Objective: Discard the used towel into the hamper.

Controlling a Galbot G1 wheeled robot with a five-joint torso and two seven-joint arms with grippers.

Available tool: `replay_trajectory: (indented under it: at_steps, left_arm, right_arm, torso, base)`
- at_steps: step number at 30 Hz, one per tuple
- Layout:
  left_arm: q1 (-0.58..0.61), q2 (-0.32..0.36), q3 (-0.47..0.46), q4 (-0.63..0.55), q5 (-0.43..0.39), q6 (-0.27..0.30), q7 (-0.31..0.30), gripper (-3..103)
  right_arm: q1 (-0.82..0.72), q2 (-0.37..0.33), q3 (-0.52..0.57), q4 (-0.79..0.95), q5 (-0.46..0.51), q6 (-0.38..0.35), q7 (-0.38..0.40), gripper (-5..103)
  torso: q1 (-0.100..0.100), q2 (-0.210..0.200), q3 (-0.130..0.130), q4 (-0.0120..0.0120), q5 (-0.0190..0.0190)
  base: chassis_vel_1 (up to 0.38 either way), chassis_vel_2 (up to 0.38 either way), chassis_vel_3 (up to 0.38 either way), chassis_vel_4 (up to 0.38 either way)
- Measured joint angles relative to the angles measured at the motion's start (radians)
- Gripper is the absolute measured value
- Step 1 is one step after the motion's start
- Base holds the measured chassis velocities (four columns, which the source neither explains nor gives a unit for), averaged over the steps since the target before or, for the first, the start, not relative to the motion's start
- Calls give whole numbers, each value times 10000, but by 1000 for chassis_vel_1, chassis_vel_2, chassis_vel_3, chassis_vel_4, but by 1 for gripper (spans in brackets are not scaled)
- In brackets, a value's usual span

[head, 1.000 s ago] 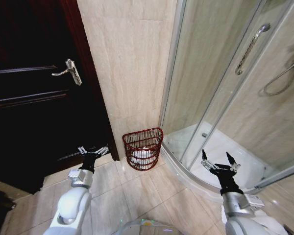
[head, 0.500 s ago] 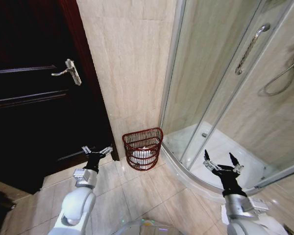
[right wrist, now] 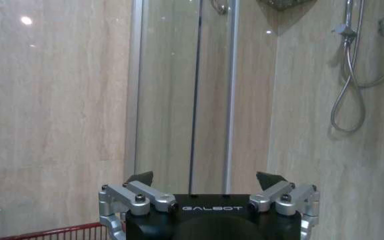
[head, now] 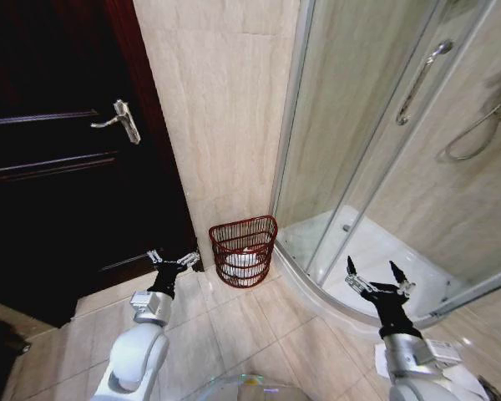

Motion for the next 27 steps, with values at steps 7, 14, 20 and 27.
replay_trajectory:
  at_steps: [7, 14, 20, 27]
  left_arm:
    - [104, 99, 205, -78, 245, -15, -144, 100]
    - [158, 22, 569, 20, 519, -24, -197, 100]
    - [178, 18, 600, 60, 549, -117, -215, 100]
    - [-25, 75, 638, 206, 509, -144, -213, 100]
  right_arm:
    - [-79, -55, 4, -70, 10, 145, 34, 100]
    - [-61, -110, 45, -303, 71, 242, 46, 100]
    - [-161, -98, 58, -350, 117, 361, 49, 100]
    - [-134, -51, 38, -350, 102, 344, 69, 100]
  torso:
    - [-4, 2, -2, -2, 0]
    - [-2, 1, 0, -1, 0]
    - [-1, 1, 0, -1, 1]
    - [-2, 1, 0, 0, 1]
  base:
    - [150, -151, -158, 160]
    - [113, -113, -116, 132]
    - [112, -112, -114, 110]
    - [128, -123, -121, 122]
